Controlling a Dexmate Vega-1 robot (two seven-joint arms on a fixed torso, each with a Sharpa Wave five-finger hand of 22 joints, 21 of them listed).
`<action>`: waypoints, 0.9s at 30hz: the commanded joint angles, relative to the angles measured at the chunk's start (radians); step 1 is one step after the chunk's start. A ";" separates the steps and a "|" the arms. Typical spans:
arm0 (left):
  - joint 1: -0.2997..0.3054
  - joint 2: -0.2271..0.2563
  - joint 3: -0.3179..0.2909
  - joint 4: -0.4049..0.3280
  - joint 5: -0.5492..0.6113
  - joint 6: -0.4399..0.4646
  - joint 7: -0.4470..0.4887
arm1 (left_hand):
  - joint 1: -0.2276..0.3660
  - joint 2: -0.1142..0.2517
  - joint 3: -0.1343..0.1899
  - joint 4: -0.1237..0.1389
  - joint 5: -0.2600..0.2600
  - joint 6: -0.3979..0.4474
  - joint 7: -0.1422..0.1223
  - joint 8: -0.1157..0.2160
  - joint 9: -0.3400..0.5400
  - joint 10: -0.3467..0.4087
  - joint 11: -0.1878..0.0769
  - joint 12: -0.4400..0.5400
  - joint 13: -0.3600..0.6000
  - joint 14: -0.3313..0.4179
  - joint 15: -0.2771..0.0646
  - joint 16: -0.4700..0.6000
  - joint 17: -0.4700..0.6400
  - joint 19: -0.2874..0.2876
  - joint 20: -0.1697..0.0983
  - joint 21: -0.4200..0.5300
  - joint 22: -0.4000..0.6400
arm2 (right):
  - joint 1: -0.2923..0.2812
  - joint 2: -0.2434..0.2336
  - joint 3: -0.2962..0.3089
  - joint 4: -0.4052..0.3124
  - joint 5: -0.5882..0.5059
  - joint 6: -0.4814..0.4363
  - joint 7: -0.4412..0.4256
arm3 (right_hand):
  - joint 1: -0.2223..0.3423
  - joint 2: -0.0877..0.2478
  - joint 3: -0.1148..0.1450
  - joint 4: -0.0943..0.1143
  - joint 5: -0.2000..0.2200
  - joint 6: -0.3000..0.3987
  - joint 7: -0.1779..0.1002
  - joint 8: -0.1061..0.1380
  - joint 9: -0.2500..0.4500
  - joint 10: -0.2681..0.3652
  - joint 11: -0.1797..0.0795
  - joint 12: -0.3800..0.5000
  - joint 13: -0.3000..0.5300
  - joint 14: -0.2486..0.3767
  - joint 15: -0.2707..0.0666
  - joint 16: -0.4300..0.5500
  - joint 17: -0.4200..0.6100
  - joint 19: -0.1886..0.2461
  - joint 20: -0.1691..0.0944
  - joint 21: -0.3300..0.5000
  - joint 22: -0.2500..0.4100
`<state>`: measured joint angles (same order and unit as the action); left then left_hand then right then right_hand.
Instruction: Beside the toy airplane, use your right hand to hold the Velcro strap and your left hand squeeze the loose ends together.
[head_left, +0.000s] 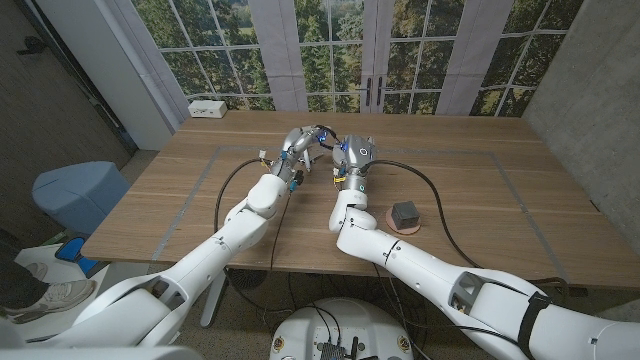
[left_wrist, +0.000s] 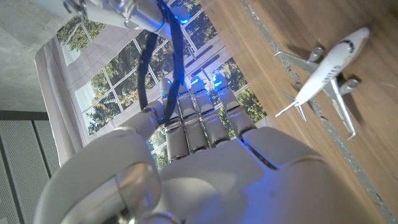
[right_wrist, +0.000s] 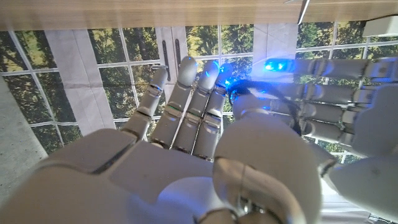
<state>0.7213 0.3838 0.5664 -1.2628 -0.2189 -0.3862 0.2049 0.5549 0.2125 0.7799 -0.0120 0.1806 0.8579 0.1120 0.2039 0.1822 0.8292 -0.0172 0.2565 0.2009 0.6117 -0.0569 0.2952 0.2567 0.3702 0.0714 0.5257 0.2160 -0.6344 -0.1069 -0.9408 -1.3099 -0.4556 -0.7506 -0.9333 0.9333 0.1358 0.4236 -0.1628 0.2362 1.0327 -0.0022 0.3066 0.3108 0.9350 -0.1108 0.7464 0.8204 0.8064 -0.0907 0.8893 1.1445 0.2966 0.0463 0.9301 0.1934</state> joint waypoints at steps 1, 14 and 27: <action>0.029 0.137 0.023 -0.370 0.189 0.597 0.146 | 0.039 0.012 0.028 0.016 -0.003 0.038 0.033 0.019 0.017 0.090 0.024 0.041 0.021 0.040 -0.070 0.022 0.014 0.040 -0.026 0.036 0.010 | 0.011 0.007 0.031 0.039 0.019 -0.021 -0.082 | 0.005 0.009 0.016 -0.003 -0.010 0.002 -0.006 -0.006 -0.003 0.019 -0.004 0.002 -0.002 0.021 -0.099 0.004 0.010 0.016 -0.004 0.015 0.003; -0.073 0.123 0.202 -0.516 0.467 1.164 0.251 | 0.070 0.001 0.032 0.031 -0.008 0.070 0.001 0.043 0.050 0.145 -0.019 0.077 0.051 0.096 -0.113 0.049 0.028 0.140 -0.073 0.119 0.034 | 0.004 -0.025 0.062 0.059 0.023 0.080 -0.184 | 0.010 0.007 0.033 -0.002 -0.030 0.007 -0.009 -0.013 -0.013 0.014 -0.004 0.008 0.013 0.020 -0.108 -0.003 0.027 0.015 -0.010 0.025 0.004; -0.193 0.117 0.373 -0.538 0.601 1.451 0.173 | 0.096 -0.005 0.017 0.006 -0.013 0.122 0.001 0.073 0.080 0.215 -0.027 0.117 0.075 0.137 -0.136 0.061 0.027 0.165 -0.094 0.196 0.088 | -0.066 0.017 0.210 0.077 -0.136 0.178 -0.184 | 0.009 0.005 0.041 0.001 -0.040 0.013 -0.014 -0.015 -0.020 0.014 -0.009 0.009 0.014 0.021 -0.111 -0.014 0.030 0.011 -0.016 0.031 0.003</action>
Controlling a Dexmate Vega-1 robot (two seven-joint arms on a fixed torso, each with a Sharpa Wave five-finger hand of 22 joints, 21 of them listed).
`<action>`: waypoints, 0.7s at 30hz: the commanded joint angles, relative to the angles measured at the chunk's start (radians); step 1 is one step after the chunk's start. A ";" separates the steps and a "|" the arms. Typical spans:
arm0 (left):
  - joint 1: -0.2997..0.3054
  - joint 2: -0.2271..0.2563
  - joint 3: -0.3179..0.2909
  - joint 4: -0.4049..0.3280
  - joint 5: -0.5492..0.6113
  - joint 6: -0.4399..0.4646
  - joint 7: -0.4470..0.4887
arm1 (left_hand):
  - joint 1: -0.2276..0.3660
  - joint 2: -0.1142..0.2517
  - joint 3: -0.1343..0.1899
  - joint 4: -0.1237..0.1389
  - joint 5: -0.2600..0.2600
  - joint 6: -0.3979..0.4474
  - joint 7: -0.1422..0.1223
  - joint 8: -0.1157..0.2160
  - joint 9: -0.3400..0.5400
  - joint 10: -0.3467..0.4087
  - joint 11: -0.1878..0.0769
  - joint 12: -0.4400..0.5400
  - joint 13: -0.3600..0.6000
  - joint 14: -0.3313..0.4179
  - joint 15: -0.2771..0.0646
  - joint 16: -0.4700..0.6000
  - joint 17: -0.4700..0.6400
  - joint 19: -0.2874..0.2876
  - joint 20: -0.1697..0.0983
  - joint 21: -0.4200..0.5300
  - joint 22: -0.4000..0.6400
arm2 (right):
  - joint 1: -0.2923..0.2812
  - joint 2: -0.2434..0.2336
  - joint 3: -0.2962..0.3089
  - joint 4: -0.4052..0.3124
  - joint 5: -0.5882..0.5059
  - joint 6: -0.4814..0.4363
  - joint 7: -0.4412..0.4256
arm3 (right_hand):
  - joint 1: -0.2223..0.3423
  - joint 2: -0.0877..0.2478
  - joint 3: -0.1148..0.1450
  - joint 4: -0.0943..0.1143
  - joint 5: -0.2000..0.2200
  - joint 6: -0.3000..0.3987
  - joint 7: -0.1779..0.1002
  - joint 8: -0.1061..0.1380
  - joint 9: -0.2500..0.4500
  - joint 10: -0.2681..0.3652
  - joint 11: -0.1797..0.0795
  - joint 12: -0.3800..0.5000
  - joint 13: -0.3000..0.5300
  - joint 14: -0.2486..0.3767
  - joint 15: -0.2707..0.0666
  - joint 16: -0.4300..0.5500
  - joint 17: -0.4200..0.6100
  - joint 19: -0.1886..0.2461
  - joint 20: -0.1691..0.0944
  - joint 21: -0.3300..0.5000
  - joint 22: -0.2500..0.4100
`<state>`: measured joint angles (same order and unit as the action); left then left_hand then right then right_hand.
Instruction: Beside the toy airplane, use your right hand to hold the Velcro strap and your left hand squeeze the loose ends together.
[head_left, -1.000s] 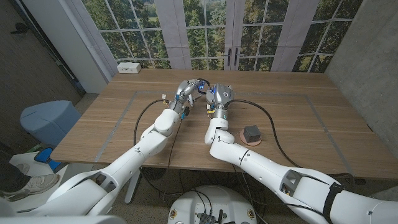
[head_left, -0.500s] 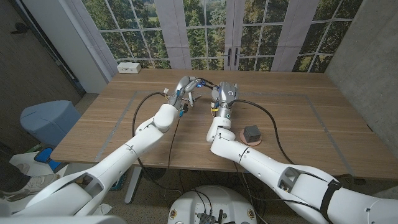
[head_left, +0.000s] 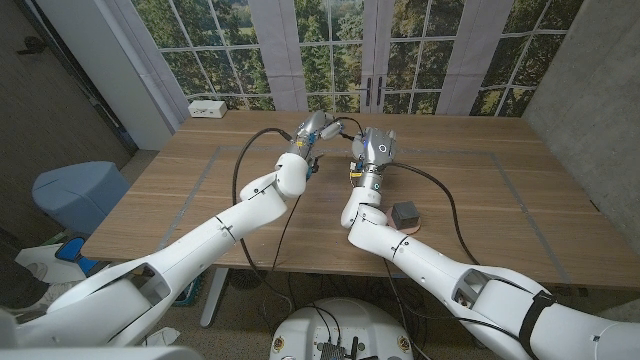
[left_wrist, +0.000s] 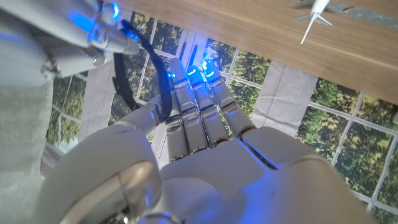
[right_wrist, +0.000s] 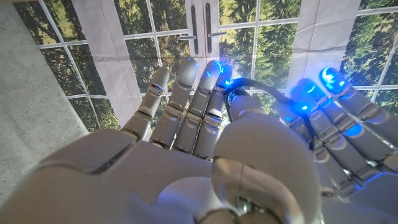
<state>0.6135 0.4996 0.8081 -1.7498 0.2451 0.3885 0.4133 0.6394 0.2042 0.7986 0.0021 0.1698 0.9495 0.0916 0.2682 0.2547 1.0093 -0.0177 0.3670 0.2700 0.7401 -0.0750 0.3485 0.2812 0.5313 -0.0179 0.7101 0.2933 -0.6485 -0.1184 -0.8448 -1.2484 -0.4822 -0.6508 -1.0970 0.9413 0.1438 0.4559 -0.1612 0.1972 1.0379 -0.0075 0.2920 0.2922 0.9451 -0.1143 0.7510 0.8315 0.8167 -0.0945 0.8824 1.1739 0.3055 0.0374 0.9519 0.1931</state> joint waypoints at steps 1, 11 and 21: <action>-0.084 0.001 0.134 -0.057 0.138 0.683 -0.035 | 0.013 0.005 -0.002 -0.009 -0.002 0.028 0.023 0.008 0.010 0.028 -0.024 0.004 0.008 0.007 -0.116 0.007 0.002 0.001 -0.004 0.015 0.014 | -0.064 0.037 0.138 0.014 -0.137 0.093 -0.020 | 0.002 -0.004 0.010 -0.001 -0.002 0.009 -0.008 0.000 -0.002 0.004 -0.006 0.005 0.005 0.012 -0.108 -0.008 0.001 0.002 -0.008 0.010 0.004; -0.055 0.016 0.133 -0.093 0.159 0.709 0.005 | 0.019 0.008 -0.007 -0.010 -0.003 0.014 0.024 0.004 0.019 0.006 -0.020 -0.001 0.015 -0.001 -0.110 0.003 0.005 -0.016 0.000 0.032 0.030 | -0.127 0.100 0.277 0.037 -0.310 0.205 -0.020 | 0.000 -0.007 0.015 0.001 -0.008 0.012 -0.011 -0.002 -0.007 0.005 -0.011 0.005 0.005 0.012 -0.111 -0.017 0.003 0.000 -0.011 0.015 0.003; -0.016 0.029 0.112 -0.126 0.165 0.690 0.045 | 0.018 0.005 -0.010 -0.006 -0.003 0.012 0.018 0.005 0.025 0.003 -0.027 0.000 0.020 -0.003 -0.110 0.000 0.004 -0.024 0.000 0.043 0.037 | -0.151 0.111 0.309 0.028 -0.364 0.239 -0.020 | -0.003 -0.012 0.019 0.002 -0.012 0.019 -0.021 -0.002 -0.012 0.014 -0.015 0.003 -0.003 0.015 -0.112 -0.028 0.002 -0.002 -0.013 0.020 0.002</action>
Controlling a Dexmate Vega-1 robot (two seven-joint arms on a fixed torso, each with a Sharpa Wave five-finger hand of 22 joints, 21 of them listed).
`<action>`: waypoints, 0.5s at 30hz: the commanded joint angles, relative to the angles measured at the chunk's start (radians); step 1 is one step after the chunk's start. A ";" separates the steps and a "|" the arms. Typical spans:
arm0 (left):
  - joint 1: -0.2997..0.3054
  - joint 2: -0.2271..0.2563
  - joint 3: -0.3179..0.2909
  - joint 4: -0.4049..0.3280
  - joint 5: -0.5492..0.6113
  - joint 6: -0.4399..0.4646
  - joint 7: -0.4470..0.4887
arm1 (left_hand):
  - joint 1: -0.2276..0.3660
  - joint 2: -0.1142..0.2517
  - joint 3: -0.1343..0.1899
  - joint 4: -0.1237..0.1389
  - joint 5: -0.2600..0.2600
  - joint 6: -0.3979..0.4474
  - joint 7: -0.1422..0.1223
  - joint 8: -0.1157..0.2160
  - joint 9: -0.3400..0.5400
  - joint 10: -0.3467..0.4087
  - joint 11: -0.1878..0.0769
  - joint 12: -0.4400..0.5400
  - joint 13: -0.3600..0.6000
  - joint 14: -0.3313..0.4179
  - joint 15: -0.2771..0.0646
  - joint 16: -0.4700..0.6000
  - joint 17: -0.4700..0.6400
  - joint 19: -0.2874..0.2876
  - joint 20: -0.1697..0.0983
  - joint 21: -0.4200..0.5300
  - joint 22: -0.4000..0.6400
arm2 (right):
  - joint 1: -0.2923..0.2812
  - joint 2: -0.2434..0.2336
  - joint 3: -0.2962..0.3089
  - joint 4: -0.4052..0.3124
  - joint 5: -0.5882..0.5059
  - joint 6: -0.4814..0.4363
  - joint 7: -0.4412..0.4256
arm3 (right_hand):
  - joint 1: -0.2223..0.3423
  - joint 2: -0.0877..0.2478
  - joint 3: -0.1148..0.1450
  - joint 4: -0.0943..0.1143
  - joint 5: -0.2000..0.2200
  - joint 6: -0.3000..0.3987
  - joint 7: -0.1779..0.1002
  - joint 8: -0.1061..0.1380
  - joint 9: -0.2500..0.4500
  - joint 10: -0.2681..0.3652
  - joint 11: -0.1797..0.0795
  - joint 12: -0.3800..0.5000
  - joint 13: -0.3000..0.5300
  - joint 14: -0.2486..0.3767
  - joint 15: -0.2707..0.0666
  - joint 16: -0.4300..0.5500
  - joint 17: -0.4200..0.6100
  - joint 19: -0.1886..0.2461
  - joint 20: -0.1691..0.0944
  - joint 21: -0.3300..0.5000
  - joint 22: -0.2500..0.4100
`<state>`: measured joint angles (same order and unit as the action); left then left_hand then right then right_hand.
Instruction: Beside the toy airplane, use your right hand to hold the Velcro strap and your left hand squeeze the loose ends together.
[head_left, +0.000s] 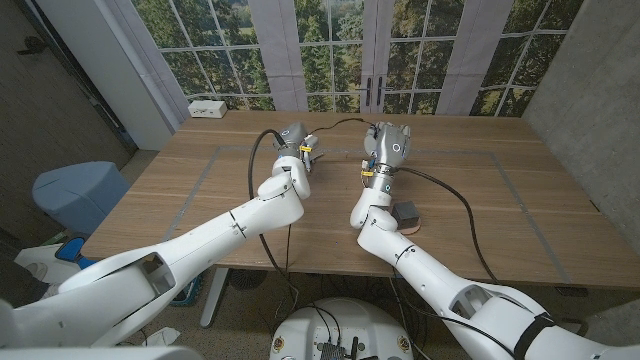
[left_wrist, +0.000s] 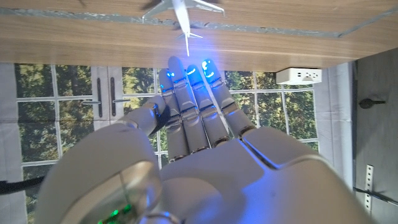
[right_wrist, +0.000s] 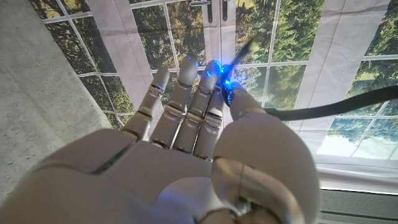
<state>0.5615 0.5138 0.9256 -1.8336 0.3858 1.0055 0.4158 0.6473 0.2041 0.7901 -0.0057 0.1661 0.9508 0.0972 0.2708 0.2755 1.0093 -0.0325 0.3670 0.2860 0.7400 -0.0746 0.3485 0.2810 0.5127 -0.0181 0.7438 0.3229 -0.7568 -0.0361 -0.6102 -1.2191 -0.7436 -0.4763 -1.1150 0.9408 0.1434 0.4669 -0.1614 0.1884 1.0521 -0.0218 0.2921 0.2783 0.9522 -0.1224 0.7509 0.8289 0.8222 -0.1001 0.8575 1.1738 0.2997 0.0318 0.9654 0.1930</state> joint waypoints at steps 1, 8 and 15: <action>0.051 0.016 -0.017 -0.047 0.024 0.053 0.062 | 0.008 0.003 -0.004 0.004 0.000 0.009 0.009 0.002 0.005 0.001 -0.013 0.000 0.005 -0.003 -0.109 -0.001 0.004 -0.007 0.001 0.011 0.008 | -0.043 0.023 0.070 -0.006 -0.101 0.062 -0.002 | -0.002 -0.011 0.009 0.002 -0.004 0.005 -0.008 -0.003 0.001 0.008 -0.006 0.003 0.000 0.010 -0.107 -0.004 0.002 0.004 -0.007 0.007 0.002; 0.125 0.017 -0.087 -0.050 0.009 -0.078 0.150 | -0.026 -0.020 -0.032 0.025 -0.003 -0.038 -0.018 -0.021 0.008 -0.064 -0.034 -0.028 0.007 -0.019 -0.088 -0.017 -0.004 -0.049 0.016 0.031 0.020 | -0.042 0.011 0.059 -0.014 -0.101 0.051 -0.002 | -0.005 -0.020 0.009 0.001 -0.006 0.018 -0.008 -0.001 -0.005 0.024 -0.001 -0.001 -0.017 0.009 -0.108 -0.011 0.002 0.006 -0.009 0.012 0.002; 0.219 0.038 -0.194 -0.027 -0.063 -0.364 0.236 | -0.180 -0.134 -0.162 -0.028 0.001 -0.303 -0.060 -0.101 -0.045 -0.302 -0.001 -0.149 -0.029 -0.117 -0.023 -0.081 -0.045 -0.156 0.047 0.030 -0.005 | -0.041 0.012 0.064 -0.004 -0.113 0.051 -0.002 | -0.003 -0.027 0.011 -0.002 -0.010 0.032 -0.017 0.000 -0.012 0.043 -0.003 -0.004 -0.033 0.012 -0.111 -0.016 0.005 0.011 -0.011 0.018 0.000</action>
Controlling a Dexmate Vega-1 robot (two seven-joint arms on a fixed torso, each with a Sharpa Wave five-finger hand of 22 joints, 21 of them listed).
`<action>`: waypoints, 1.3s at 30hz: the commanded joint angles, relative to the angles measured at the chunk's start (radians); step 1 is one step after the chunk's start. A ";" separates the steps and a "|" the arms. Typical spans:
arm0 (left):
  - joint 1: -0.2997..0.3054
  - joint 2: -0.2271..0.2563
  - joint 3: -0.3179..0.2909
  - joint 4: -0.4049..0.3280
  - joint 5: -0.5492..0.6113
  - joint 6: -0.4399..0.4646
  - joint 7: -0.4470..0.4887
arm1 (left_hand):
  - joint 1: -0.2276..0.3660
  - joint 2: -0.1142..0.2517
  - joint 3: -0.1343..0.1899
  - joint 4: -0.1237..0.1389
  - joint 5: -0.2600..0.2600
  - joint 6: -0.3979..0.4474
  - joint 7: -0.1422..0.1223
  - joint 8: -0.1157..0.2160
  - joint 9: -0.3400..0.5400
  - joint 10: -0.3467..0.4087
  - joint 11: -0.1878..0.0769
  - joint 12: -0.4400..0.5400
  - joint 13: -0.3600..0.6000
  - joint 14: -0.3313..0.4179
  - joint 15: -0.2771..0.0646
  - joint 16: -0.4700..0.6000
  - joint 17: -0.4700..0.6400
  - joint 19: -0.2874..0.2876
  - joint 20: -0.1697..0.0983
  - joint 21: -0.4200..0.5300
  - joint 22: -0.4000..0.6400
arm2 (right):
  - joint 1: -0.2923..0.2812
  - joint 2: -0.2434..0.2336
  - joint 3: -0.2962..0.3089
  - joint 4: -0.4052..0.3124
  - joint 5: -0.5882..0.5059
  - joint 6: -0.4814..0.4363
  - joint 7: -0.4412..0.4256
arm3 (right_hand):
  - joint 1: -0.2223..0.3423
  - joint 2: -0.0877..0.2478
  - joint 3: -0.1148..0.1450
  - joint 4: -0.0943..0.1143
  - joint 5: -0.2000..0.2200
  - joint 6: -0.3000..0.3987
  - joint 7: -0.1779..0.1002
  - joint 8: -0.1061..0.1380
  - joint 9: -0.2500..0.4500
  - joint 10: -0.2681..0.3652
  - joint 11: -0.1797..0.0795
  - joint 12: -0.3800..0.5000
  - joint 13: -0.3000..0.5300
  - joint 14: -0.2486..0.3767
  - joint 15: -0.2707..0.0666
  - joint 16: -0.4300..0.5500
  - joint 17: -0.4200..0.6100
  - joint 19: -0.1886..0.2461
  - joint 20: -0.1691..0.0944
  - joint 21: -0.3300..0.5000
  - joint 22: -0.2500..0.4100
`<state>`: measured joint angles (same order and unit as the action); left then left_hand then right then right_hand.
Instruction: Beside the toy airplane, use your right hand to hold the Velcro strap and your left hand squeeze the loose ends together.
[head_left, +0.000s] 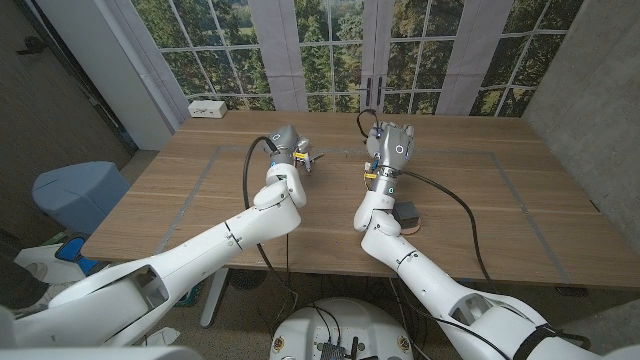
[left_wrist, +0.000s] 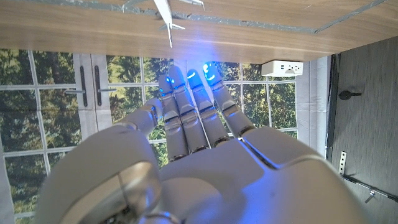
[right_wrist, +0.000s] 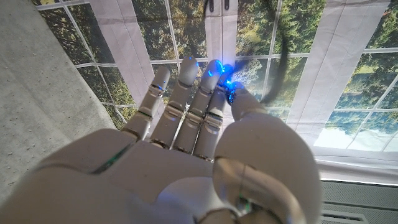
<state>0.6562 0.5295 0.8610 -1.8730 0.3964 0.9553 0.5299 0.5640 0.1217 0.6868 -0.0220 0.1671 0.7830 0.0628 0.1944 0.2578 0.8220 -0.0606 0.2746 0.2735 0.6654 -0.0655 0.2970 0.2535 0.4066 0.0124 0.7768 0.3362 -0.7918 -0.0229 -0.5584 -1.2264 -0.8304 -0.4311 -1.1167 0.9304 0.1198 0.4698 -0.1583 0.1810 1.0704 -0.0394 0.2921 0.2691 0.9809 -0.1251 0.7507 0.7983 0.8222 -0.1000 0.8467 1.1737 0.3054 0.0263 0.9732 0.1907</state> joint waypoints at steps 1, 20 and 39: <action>0.126 0.021 -0.132 0.013 -0.072 -0.319 0.121 | -0.124 -0.056 -0.072 -0.009 0.000 -0.178 -0.037 -0.028 -0.035 -0.146 0.040 -0.069 -0.021 -0.052 -0.027 -0.037 -0.022 -0.058 0.021 -0.005 -0.025 | -0.006 0.001 0.015 0.004 -0.029 0.008 0.000 | 0.006 -0.004 0.008 -0.004 -0.003 0.013 0.000 -0.001 -0.004 0.015 -0.001 -0.004 -0.003 0.012 -0.110 -0.006 0.005 0.004 -0.005 0.010 0.003; 0.217 0.061 -0.295 0.121 -0.294 -0.873 0.016 | -0.353 -0.032 -0.125 0.015 0.013 -0.437 -0.135 -0.022 -0.078 -0.466 0.064 -0.099 -0.072 -0.302 0.027 -0.116 -0.059 -0.227 0.051 -0.099 -0.128 | 0.018 -0.052 -0.050 -0.006 0.035 -0.034 0.000 | 0.005 -0.007 0.011 -0.003 -0.006 0.014 0.001 -0.007 -0.016 0.014 -0.002 -0.004 0.001 0.018 -0.110 -0.013 0.006 0.003 -0.008 0.015 0.001; 0.205 0.042 -0.351 0.284 -0.506 -1.240 -0.236 | -0.492 -0.028 -0.146 0.041 0.031 -0.609 -0.143 -0.024 -0.087 -0.703 0.011 -0.099 -0.093 -0.552 0.021 -0.127 -0.073 -0.332 0.011 -0.188 -0.157 | 0.047 -0.193 -0.194 -0.126 0.187 -0.180 0.054 | 0.004 -0.009 0.013 -0.002 -0.006 0.019 0.000 -0.012 -0.026 0.011 -0.003 -0.007 0.003 0.018 -0.111 -0.020 0.009 0.004 -0.010 0.022 0.000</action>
<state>0.8677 0.5847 0.5429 -1.6848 0.0134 -0.0599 0.4373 0.0868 0.0897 0.5422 0.0133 0.1894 0.1868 -0.0839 0.1695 0.1692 0.1330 -0.0396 0.1732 0.1812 0.1351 -0.0377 0.1770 0.1812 0.0840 0.0284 0.5953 0.1777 -0.7604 -0.1321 -0.6700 -1.2730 -0.7150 -0.5140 -1.1132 0.9383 0.1120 0.4765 -0.1599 0.1773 1.0788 -0.0378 0.2806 0.2412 0.9898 -0.1268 0.7464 0.7967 0.8344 -0.1018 0.8314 1.1798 0.3052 0.0267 0.9876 0.1907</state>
